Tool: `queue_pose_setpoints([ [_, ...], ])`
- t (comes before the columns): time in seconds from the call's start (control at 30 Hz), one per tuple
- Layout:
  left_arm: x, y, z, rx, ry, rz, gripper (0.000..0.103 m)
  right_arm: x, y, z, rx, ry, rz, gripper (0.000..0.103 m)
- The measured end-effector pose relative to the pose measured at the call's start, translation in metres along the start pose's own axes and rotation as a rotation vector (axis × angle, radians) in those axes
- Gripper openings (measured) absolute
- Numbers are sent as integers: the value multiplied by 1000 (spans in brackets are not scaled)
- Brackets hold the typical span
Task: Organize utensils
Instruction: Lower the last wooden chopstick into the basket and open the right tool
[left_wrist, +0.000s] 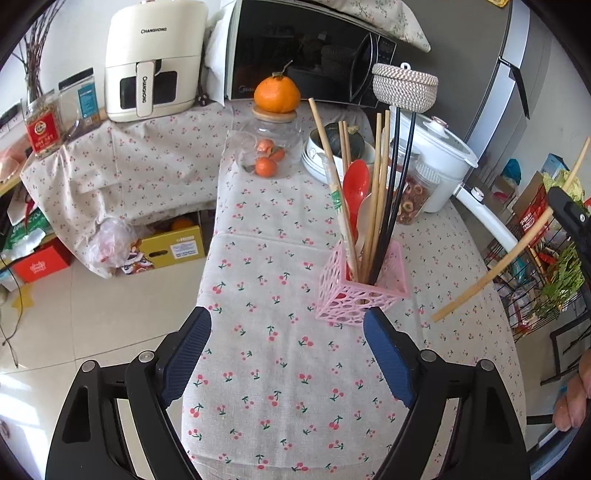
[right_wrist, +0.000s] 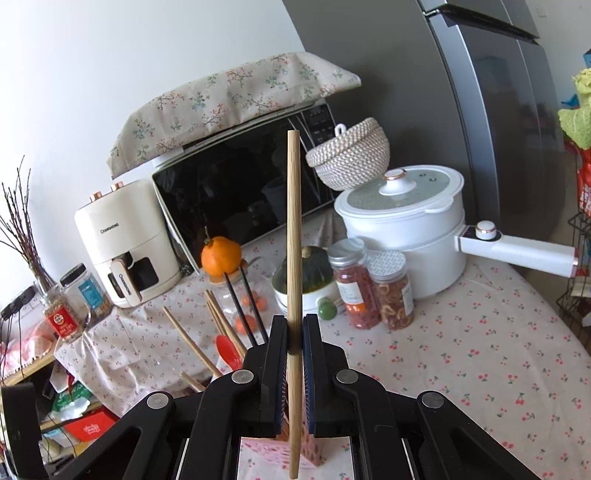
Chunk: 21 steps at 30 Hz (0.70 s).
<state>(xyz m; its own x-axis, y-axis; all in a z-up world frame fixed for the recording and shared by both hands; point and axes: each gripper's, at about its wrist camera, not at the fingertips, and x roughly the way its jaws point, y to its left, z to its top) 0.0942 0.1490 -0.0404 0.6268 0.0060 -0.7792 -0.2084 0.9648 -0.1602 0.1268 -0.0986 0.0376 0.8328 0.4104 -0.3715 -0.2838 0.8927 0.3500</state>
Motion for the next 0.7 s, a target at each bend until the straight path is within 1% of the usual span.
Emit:
queue_pose_setpoints([
  [0.13, 1, 7, -3, 0, 19, -10, 87, 15, 15, 0, -10, -58, 9, 5],
  [0.23, 3, 8, -5, 22, 24, -4, 87, 26, 24, -3, -36, -75, -2, 5],
  [0.33, 5, 10, -6, 31, 32, 2, 87, 43, 28, -8, -57, -56, -17, 5],
  [0.43, 6, 12, -5, 22, 40, 5, 87, 62, 32, -15, -104, -22, -56, 5],
  [0.53, 7, 13, -5, 17, 40, 8, 87, 81, 29, -21, -101, 47, -28, 8],
  [0.57, 7, 12, -5, 19, 41, 11, 87, 83, 28, -22, -97, 57, -20, 16],
  [0.6, 7, 11, -5, 22, 41, 12, 87, 83, 26, -23, -95, 64, -16, 22],
  [0.63, 6, 10, -5, 24, 41, 12, 87, 81, 24, -22, -91, 63, -7, 37],
  [0.67, 6, 9, -6, 27, 41, 14, 87, 77, 21, -21, -83, 54, -3, 47],
  [0.7, 5, 7, -6, 30, 41, 17, 87, 71, 18, -18, -73, 41, 2, 50],
])
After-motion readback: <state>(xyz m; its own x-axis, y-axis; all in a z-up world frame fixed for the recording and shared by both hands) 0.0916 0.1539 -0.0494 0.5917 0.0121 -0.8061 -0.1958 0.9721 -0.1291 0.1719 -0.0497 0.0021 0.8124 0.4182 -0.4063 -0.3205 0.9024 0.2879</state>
